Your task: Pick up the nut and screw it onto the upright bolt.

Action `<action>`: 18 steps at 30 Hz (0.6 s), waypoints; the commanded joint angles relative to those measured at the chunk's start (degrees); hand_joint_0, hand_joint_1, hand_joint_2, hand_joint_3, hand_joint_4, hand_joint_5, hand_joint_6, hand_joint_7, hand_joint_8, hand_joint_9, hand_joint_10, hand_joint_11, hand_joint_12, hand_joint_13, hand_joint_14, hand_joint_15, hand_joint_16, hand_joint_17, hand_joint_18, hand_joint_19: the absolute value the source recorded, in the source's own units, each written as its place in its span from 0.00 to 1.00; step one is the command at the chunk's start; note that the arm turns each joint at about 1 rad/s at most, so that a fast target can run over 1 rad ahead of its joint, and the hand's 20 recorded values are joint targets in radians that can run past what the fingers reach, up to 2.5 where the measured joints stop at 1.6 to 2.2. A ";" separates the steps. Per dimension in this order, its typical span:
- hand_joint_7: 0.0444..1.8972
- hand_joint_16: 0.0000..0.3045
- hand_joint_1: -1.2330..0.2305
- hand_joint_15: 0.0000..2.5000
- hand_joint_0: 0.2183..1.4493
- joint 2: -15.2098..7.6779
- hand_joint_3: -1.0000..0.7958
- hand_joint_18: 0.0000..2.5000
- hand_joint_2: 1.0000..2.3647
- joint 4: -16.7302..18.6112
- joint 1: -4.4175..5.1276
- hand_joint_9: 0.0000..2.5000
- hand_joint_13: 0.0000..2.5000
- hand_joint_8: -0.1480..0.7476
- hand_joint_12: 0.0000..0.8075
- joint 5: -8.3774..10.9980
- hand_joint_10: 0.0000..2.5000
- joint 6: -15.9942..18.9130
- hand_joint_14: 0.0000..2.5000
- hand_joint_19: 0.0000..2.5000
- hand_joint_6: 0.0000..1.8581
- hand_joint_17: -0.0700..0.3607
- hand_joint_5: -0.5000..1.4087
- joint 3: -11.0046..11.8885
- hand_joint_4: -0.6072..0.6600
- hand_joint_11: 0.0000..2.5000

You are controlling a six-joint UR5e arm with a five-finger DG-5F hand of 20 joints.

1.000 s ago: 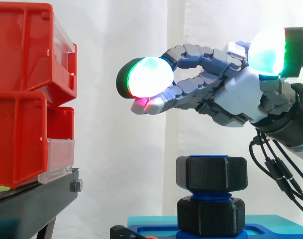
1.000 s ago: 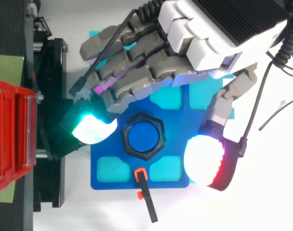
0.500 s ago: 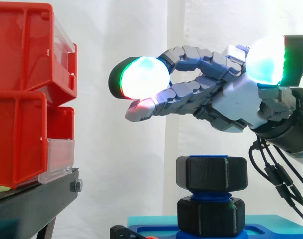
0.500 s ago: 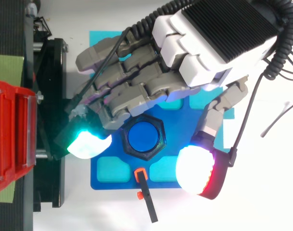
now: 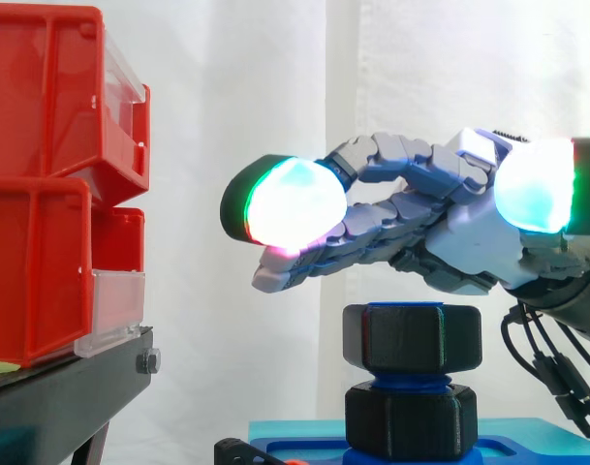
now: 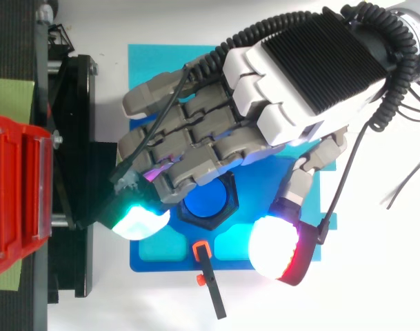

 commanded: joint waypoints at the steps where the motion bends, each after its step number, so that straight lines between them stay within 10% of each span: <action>1: 0.25 0.11 0.62 0.00 0.22 0.01 0.28 0.12 0.00 0.35 0.03 0.21 0.20 0.39 0.38 0.06 0.00 -0.58 0.00 0.03 0.27 0.34 0.14 -0.20 0.52 0.00; 18: 0.25 0.09 0.61 0.00 0.23 0.01 0.28 0.12 0.00 -1.23 0.29 0.22 0.21 0.40 0.35 -0.21 0.00 -2.78 0.00 0.00 0.27 0.31 0.13 -0.20 0.53 0.00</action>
